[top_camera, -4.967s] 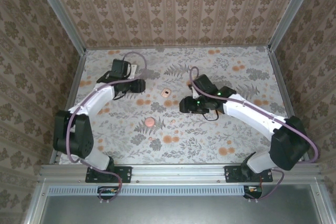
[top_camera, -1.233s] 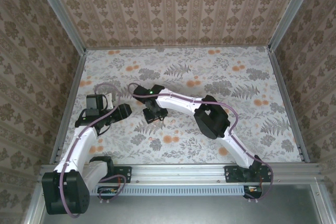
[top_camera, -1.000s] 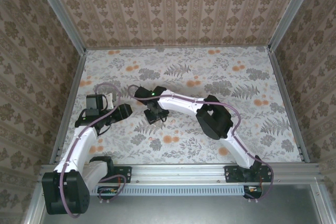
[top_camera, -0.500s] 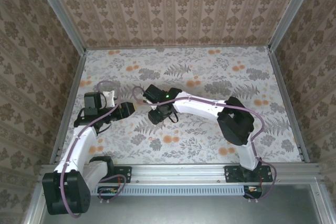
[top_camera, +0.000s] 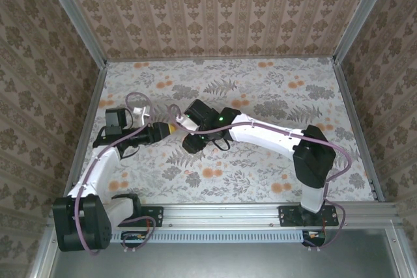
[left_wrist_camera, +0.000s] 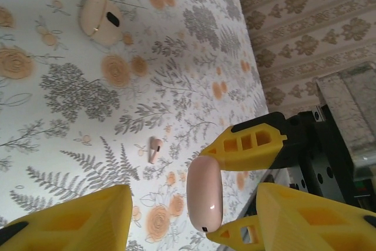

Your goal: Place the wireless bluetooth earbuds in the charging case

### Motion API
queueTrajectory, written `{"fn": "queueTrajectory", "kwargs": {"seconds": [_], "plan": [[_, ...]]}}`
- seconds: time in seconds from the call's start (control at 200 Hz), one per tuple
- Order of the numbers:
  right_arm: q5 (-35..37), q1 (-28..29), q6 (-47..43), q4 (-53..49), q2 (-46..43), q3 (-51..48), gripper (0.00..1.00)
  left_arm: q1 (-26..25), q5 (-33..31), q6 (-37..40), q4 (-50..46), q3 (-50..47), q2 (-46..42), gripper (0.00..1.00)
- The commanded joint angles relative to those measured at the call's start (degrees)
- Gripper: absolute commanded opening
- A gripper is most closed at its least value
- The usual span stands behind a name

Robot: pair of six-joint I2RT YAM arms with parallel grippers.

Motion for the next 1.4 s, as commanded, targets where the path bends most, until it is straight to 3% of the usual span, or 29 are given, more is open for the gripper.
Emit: {"fn": "queueTrajectory", "kwargs": {"seconds": [0.0,0.355,0.555,0.715,0.83,0.895,1.01,1.15,1.26,1.395], "plan": [[-3.09,-0.26,-1.47,2.15,-3.27,-0.63,0.4,-1.6,3.83,1.31,-1.31,1.89,-0.21,0.58],[-3.52,-0.26,-1.54,2.2,-5.01,-0.95,0.4,-8.56,2.39,-1.06,0.4,3.1,2.19,0.58],[-3.44,-0.28,-1.55,2.21,-5.41,-1.12,0.39,-9.78,2.98,-1.77,0.32,3.74,3.65,0.54],[-3.06,-0.32,-1.52,4.04,-6.12,-1.93,0.39,-9.86,3.22,-2.39,0.45,3.76,3.73,0.43],[-2.52,-0.39,-1.55,4.14,-6.58,-2.42,0.4,-9.82,3.1,-2.81,0.56,4.08,3.69,0.27],[-1.83,-0.38,-1.28,4.22,-6.78,-2.5,0.44,-9.88,2.86,-3.19,0.88,4.16,3.81,0.19],[0.44,-0.64,0.35,5.25,-8.56,-3.25,0.57,-9.88,1.07,-3.47,1.1,4.7,3.55,0.14],[1.26,-3.15,5.94,9.35,-14.02,-7.3,0.62,-9.71,-3.95,-5.07,3.94,4.56,2.14,0.11],[1.01,-7.65,15.23,13.26,-19.59,-12.44,0.63,-9.68,-8.72,-10.17,12.74,3.04,0.57,0.08],[-5.89,-14.48,26.6,20.06,-26.66,-19.44,0.63,-10.77,-13.0,-15.86,24.08,1.07,-1.45,0.06]]}}
